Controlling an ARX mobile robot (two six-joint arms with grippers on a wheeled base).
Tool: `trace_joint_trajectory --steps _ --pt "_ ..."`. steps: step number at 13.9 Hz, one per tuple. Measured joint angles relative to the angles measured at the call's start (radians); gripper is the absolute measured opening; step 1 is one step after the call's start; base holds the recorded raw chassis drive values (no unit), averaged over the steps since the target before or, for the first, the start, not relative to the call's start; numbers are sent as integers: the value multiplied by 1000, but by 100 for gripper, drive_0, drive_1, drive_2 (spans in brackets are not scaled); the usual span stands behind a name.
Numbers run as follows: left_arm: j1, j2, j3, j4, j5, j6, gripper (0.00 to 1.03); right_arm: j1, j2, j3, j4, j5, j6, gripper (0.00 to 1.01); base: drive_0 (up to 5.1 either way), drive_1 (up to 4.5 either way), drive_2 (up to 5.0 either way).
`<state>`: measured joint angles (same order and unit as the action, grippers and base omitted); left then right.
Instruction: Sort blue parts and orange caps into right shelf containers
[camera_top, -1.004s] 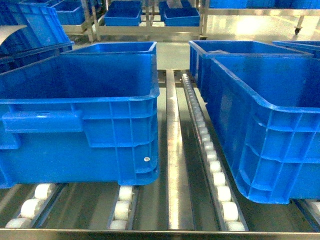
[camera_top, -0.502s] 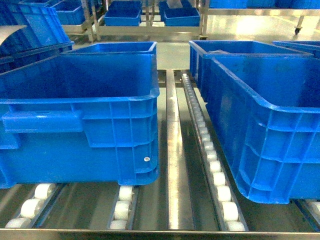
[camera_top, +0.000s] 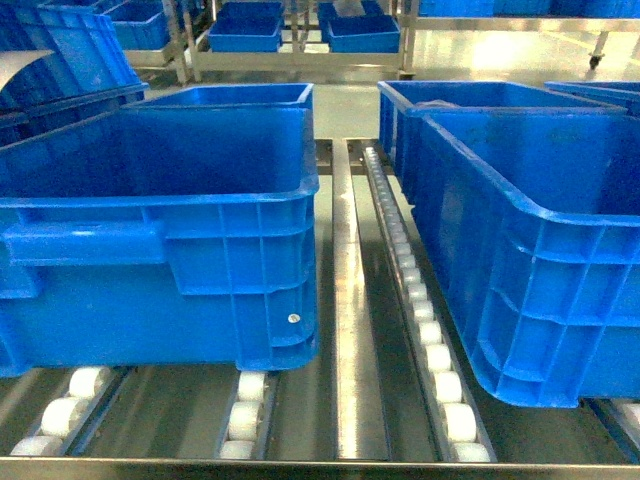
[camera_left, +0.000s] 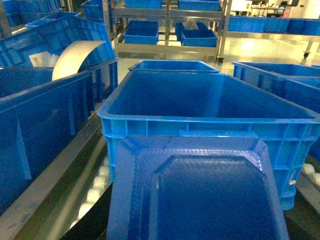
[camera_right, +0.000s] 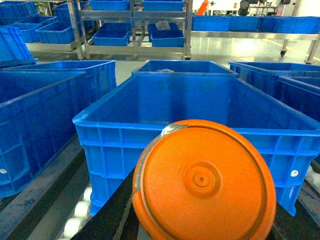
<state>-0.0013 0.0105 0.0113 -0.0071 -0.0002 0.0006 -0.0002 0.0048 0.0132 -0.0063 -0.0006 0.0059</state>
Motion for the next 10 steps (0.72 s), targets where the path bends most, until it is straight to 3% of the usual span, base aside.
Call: trace_joint_trajectory --steps 2,3,4,5,6,8,9,10 --pt "0 0 0 0 0 0 41 0 0 0 0 0 0 43 0 0 0" --pt "-48 -3 -2 90 -119 8 41 15 -5 -3 43 34 -14 43 0 0 0" --pt "-115 9 -2 201 -237 9 41 61 -6 -6 176 126 -35 43 0 0 0" --pt "-120 96 -2 295 -287 9 41 87 24 -3 250 146 -45 43 0 0 0" --pt "-88 293 3 480 -256 8 41 92 191 0 421 148 -56 43 0 0 0" --pt "-67 753 161 797 -169 7 41 63 638 91 743 87 -56 43 0 0 0" --pt "-80 911 276 866 -146 8 41 52 796 183 826 76 -50 43 0 0 0" --pt "-103 1102 439 849 -115 7 41 51 995 325 867 77 -42 43 0 0 0"
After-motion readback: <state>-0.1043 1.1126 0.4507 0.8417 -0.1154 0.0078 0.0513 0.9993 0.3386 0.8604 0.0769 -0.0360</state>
